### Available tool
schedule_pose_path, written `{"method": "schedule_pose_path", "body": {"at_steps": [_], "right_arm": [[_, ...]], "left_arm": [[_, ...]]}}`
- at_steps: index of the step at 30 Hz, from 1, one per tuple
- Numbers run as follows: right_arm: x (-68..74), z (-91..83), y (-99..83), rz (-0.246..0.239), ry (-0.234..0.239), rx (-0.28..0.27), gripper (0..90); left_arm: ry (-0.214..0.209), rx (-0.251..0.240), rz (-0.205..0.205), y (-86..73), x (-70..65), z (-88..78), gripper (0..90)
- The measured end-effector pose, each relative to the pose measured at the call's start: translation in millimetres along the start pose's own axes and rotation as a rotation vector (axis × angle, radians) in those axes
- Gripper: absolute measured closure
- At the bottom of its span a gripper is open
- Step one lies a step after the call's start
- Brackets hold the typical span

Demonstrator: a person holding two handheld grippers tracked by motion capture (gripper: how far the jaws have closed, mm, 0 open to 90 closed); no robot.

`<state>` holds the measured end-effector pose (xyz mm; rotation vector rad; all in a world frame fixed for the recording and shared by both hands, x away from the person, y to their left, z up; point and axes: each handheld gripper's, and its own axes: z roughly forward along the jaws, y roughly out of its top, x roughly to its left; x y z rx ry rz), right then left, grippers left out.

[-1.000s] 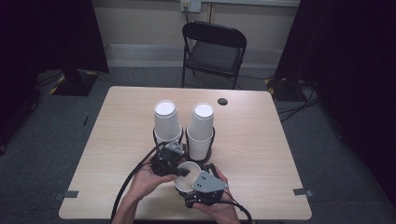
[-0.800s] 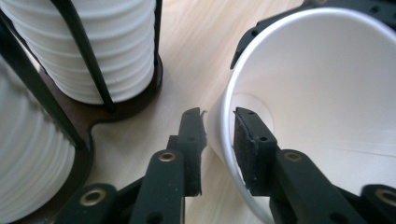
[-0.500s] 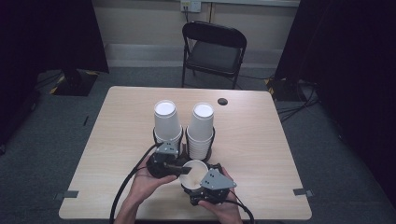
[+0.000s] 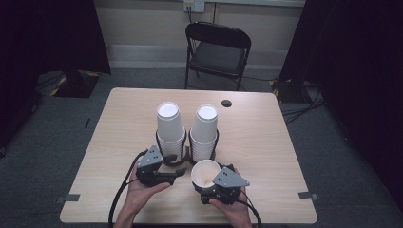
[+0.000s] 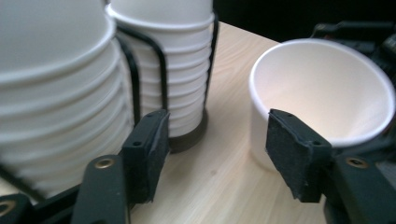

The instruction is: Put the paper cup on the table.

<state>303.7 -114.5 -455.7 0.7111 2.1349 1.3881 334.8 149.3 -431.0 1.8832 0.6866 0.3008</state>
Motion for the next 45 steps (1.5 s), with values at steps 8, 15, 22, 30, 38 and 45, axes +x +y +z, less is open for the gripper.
{"method": "schedule_pose_path", "body": {"at_steps": [8, 15, 22, 30, 38, 45], "right_arm": [[-11.1, -5.4, -8.1, 0.070, -0.019, 0.012, 9.3], [-29.1, -13.6, -10.1, 0.141, -0.051, -0.014, 9.3], [-54.3, -15.8, -4.9, 0.188, -0.106, -0.038, 9.3], [-83.7, -18.1, 0.1, 0.237, -0.185, -0.072, 9.0], [-109.5, -12.3, 3.7, 0.261, -0.238, -0.065, 8.8], [-132.6, -4.6, 3.8, 0.304, -0.259, -0.075, 8.8]], "left_arm": [[0.088, -0.009, -0.045, -28.1, 8.5, -4.5, 27.1], [0.205, -0.057, -0.096, -45.1, 16.3, -12.5, 16.8], [0.230, -0.083, -0.134, -55.6, 25.7, -17.5, 16.2], [0.330, -0.119, -0.099, -67.4, 26.0, -19.9, 15.4], [0.384, -0.166, -0.101, -75.2, 23.3, -21.3, 15.4], [0.445, -0.176, -0.092, -79.6, 16.4, -22.7, 15.3]]}}
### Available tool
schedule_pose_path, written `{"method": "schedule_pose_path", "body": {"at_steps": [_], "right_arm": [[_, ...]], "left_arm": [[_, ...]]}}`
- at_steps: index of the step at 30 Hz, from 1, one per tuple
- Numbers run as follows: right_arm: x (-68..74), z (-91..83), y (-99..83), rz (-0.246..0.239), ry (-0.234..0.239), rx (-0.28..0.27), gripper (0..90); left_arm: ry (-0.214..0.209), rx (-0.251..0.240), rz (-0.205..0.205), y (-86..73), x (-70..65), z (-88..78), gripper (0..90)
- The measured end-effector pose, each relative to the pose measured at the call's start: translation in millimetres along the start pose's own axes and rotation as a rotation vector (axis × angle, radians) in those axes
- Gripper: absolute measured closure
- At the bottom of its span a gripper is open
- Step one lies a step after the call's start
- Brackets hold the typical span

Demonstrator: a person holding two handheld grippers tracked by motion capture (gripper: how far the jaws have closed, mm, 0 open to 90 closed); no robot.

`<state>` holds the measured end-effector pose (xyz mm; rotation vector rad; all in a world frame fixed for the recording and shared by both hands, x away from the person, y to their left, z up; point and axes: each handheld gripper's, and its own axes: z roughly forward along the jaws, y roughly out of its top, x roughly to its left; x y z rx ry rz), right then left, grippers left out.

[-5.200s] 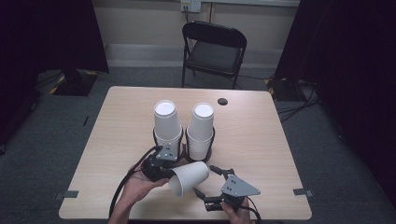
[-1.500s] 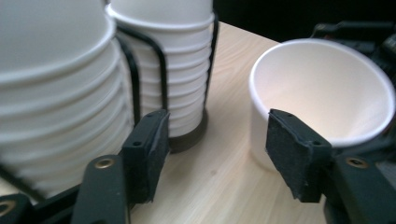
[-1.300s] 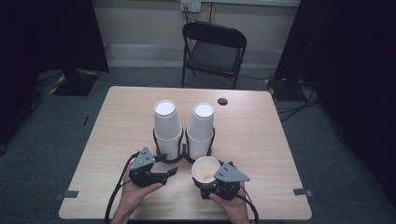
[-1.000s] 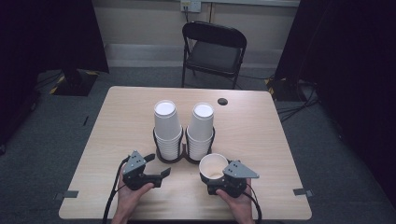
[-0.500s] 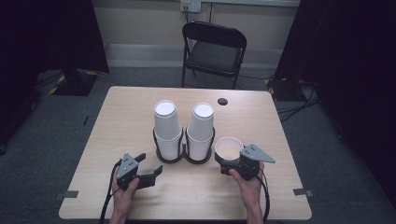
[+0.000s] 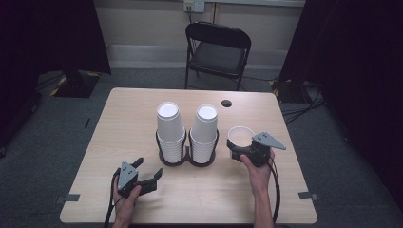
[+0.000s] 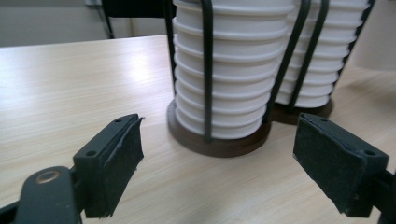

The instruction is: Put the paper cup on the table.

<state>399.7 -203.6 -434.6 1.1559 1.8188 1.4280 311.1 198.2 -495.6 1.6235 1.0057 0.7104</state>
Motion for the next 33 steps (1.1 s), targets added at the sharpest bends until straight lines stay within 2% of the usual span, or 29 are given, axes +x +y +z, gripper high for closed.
{"method": "schedule_pose_path", "body": {"at_steps": [2, 5, 7, 10, 12, 15, 20, 25, 28, 31, 33], "right_arm": [[-5.9, 2.9, 2.3, 0.031, 0.003, -0.022, 8.8], [-9.5, 5.4, 7.1, 0.024, -0.012, -0.037, 8.8], [-13.1, 8.6, 9.2, 0.031, -0.020, -0.029, 8.8], [-17.9, 14.9, 11.6, 0.032, -0.025, -0.014, 8.9], [-19.4, 17.5, 12.3, 0.022, -0.041, -0.027, 8.8], [-22.0, 19.3, 11.6, 0.034, -0.048, -0.035, 8.8], [-27.1, 25.0, 11.4, 0.033, -0.069, -0.033, 8.8], [-29.7, 37.1, 16.1, 0.017, -0.074, -0.041, 8.9], [-33.5, 44.7, 12.9, 0.018, -0.081, -0.008, 8.9], [-36.0, 50.0, 9.1, 0.015, -0.092, 0.006, 8.9], [-38.5, 54.0, 5.4, 0.029, -0.089, 0.017, 8.9]], "left_arm": [[0.009, -0.015, -0.002, -0.6, -0.4, -1.4, 15.3], [0.008, -0.016, -0.008, -0.6, 0.4, -1.5, 15.3], [0.019, -0.023, -0.008, -1.0, -0.7, -2.0, 15.3], [0.038, -0.024, 0.016, -1.0, -3.3, -2.3, 15.3], [0.059, -0.023, 0.021, -1.1, -4.8, -2.2, 15.4], [0.054, -0.030, 0.007, -1.4, -3.4, -2.9, 15.5], [0.056, -0.027, 0.007, -1.3, -3.6, -2.6, 15.6], [0.062, -0.029, 0.005, -1.4, -3.6, -2.8, 15.6], [0.065, -0.031, 0.011, -1.4, -4.5, -2.6, 15.6], [0.059, -0.034, 0.000, -1.6, -3.5, -3.0, 15.6], [0.064, -0.039, -0.001, -1.8, -4.0, -3.2, 15.6]]}}
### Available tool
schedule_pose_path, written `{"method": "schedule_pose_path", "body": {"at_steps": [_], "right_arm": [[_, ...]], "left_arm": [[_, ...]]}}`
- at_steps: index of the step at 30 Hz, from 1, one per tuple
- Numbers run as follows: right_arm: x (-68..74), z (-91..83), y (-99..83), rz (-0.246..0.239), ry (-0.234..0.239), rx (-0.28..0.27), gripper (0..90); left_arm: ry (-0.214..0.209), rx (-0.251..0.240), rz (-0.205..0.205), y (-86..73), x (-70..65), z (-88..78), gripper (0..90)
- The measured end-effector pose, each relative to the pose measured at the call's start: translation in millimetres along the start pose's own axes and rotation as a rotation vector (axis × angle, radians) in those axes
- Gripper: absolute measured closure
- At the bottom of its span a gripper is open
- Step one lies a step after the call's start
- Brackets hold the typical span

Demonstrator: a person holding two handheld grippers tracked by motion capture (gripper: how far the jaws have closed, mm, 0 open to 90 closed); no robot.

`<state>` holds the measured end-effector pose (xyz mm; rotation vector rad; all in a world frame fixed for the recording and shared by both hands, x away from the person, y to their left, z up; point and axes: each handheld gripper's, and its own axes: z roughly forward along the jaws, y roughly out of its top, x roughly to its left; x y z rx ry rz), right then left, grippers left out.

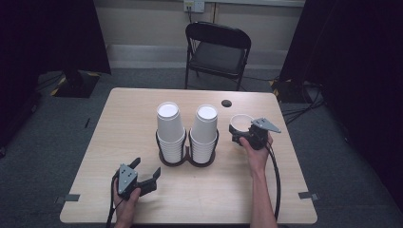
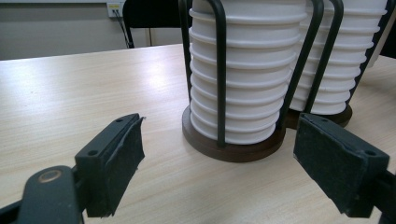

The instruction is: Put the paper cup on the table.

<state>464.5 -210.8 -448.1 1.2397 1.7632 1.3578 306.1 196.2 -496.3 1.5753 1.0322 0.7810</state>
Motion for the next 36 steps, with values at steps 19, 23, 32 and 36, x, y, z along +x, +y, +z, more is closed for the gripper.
{"method": "schedule_pose_path", "body": {"at_steps": [19, 23, 32, 36], "right_arm": [[0.5, 8.5, -24.2, 0.004, 0.006, 0.024, 9.7], [0.0, 9.4, -29.2, 0.011, 0.005, 0.030, 9.9], [-1.9, 10.2, -36.0, 0.015, -0.001, 0.121, 12.5], [-0.3, 8.9, -35.0, 0.027, 0.001, 0.146, 12.6]], "left_arm": [[-0.003, -0.002, 0.011, -0.1, 0.0, -0.8, 15.6], [-0.006, 0.000, 0.010, 0.0, 0.1, -0.4, 15.6], [-0.006, 0.000, 0.009, 0.0, 0.1, -0.3, 15.6], [-0.006, 0.003, 0.008, 0.1, 0.2, 0.1, 15.6]]}}
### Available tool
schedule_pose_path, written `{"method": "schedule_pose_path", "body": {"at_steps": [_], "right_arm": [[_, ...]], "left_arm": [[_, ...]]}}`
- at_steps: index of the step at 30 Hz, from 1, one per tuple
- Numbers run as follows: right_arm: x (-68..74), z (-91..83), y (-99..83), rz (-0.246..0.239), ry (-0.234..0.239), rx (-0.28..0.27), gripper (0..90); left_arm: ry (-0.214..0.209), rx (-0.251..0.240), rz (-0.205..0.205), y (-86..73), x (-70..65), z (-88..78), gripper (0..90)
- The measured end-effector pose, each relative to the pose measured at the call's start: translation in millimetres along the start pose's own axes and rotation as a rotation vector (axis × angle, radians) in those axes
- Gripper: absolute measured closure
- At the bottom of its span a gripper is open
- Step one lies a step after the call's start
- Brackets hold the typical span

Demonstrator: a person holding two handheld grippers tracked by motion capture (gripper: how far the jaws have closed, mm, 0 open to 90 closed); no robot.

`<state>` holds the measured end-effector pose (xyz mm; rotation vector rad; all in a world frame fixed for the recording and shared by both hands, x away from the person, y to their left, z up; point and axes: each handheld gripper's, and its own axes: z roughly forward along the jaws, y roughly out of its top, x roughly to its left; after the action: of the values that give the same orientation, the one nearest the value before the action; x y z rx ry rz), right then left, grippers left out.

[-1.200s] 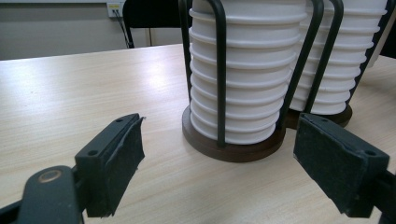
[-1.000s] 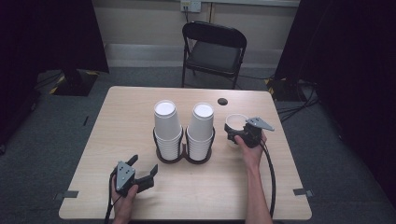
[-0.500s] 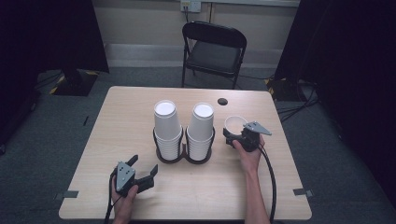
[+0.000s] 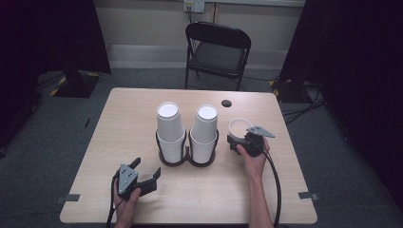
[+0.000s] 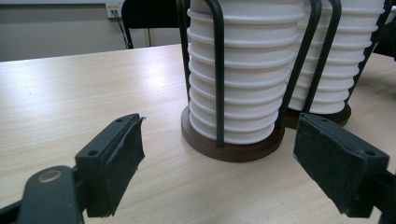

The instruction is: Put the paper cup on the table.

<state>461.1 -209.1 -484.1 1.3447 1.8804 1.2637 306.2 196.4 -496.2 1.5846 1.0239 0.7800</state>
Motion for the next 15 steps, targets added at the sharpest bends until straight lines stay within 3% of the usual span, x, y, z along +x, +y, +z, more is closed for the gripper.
{"method": "schedule_pose_path", "body": {"at_steps": [9, 15], "right_arm": [[1.5, 0.7, -4.6, 0.029, -0.010, 0.044, 12.5], [3.7, -3.0, -8.3, 0.034, -0.013, 0.046, 13.1]], "left_arm": [[0.002, -0.001, -0.002, -0.1, 0.0, -0.2, 15.6], [0.004, 0.004, 0.001, 0.1, -0.1, 0.3, 15.7]]}}
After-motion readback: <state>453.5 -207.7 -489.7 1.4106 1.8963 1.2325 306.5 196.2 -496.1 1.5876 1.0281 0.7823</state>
